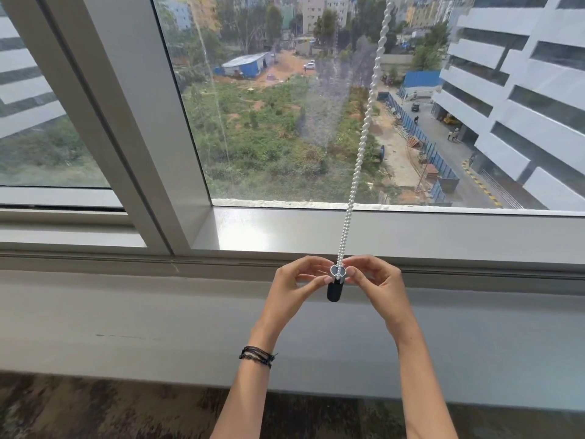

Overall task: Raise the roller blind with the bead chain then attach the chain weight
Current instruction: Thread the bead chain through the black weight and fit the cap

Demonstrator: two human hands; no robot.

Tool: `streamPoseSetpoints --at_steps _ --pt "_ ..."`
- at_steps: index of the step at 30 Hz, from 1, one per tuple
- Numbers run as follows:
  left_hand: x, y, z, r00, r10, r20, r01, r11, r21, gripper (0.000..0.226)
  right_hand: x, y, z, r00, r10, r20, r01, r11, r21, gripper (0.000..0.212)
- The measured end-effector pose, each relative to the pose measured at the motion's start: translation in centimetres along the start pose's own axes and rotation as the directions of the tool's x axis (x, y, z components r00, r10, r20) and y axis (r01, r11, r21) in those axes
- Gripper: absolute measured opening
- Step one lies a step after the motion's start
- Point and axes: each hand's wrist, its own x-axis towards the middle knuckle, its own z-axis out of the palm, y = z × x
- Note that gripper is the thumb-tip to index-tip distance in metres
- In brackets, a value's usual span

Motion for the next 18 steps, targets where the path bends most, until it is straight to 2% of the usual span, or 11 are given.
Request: streamPoseSetpoints --at_steps 8,13,18 --pt "-0.2 -0.2 0.1 1.0 0.002 -0.018 -0.002 1.0 0.029 0.014 -0.1 -0.2 0.1 1.0 -0.013 0.007 0.013 1.0 0.004 0.009" --pt "-0.3 -0.5 -0.1 0.998 -0.001 -0.064 0.005 0.997 0.071 0.01 0.0 0.1 -0.5 0.998 -0.044 -0.055 0.043 0.999 -0.017 0.017" --pt "-0.5 -0.4 0.0 0.993 -0.004 -0.116 0.017 0.994 0.112 0.008 0.0 -0.1 -0.9 0.997 -0.05 -0.061 0.05 0.999 -0.007 0.017"
